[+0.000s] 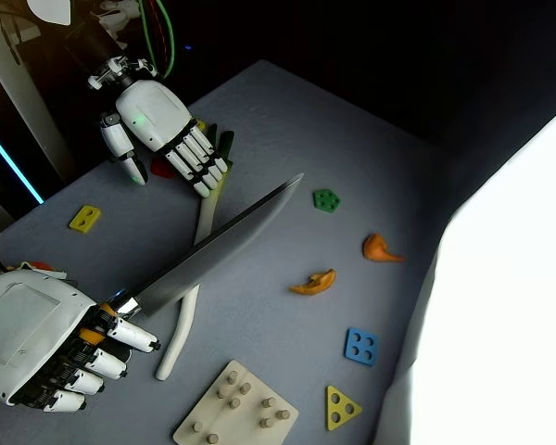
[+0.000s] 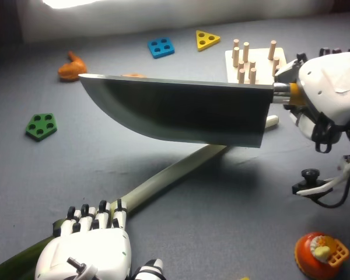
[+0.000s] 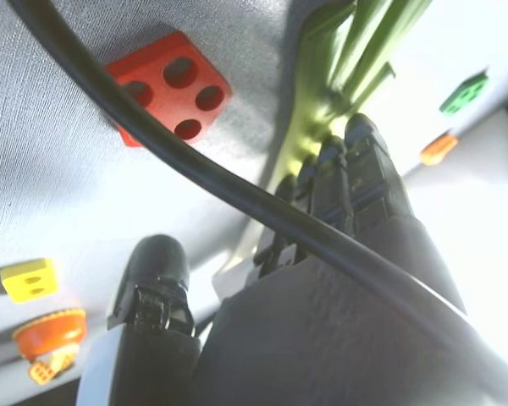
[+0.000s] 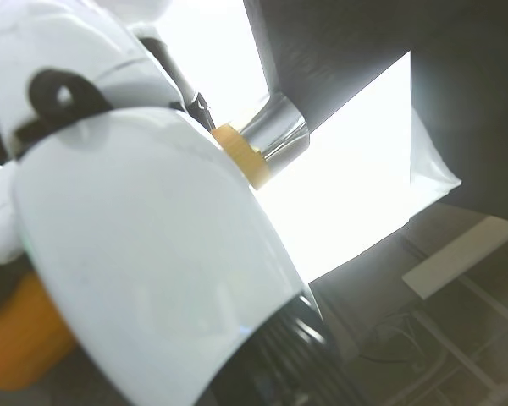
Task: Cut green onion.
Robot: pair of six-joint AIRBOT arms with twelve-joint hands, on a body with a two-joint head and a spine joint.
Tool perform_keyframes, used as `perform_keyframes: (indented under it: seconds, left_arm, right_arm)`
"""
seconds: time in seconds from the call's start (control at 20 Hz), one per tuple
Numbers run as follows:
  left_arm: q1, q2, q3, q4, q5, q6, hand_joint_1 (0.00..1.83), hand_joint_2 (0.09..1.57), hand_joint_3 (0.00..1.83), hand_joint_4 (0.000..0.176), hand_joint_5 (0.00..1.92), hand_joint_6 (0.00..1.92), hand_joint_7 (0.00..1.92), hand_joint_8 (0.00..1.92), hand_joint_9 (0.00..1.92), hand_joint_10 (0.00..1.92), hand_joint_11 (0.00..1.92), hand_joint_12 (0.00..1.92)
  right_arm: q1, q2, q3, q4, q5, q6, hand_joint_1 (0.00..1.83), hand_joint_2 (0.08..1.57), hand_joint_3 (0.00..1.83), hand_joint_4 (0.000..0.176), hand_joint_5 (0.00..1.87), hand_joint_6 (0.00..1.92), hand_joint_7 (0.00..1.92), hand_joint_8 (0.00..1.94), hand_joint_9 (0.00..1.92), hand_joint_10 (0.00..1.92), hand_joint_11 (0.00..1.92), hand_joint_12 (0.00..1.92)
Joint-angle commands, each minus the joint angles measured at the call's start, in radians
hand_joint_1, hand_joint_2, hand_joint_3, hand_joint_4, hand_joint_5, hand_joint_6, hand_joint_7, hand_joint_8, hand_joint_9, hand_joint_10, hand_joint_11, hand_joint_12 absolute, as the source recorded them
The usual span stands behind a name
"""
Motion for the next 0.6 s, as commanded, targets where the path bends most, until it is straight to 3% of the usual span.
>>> perform_keyframes:
  seconds: [0.0, 0.2, 0.55]
  left_arm:
    - [-0.003, -0.003, 0.000, 0.022, 0.007, 0.003, 0.16, 1.40, 0.00, 0.000, 0.03, 0.00, 0.02, 0.00, 0.00, 0.00, 0.00, 0.00]
    - [-0.005, -0.003, -0.002, 0.022, 0.007, 0.003, 0.07, 1.41, 0.00, 0.000, 0.01, 0.00, 0.02, 0.00, 0.00, 0.00, 0.00, 0.00]
    - [-0.005, -0.003, -0.001, 0.021, 0.007, 0.003, 0.09, 1.40, 0.00, 0.000, 0.00, 0.00, 0.00, 0.00, 0.00, 0.00, 0.00, 0.00]
  right_arm:
    - [-0.009, 0.020, 0.008, -0.038, 0.078, -0.021, 1.52, 1.29, 0.00, 0.176, 1.21, 1.91, 1.54, 1.94, 1.60, 1.92, 1.68, 1.92]
    - [-0.041, 0.057, 0.008, -0.069, 0.073, 0.017, 1.54, 1.30, 0.00, 0.176, 1.24, 1.92, 1.53, 1.94, 1.59, 1.92, 1.66, 1.92]
    - [-0.067, 0.104, 0.007, -0.068, 0.091, 0.044, 1.55, 1.29, 0.00, 0.176, 1.27, 1.92, 1.54, 1.94, 1.61, 1.92, 1.68, 1.92]
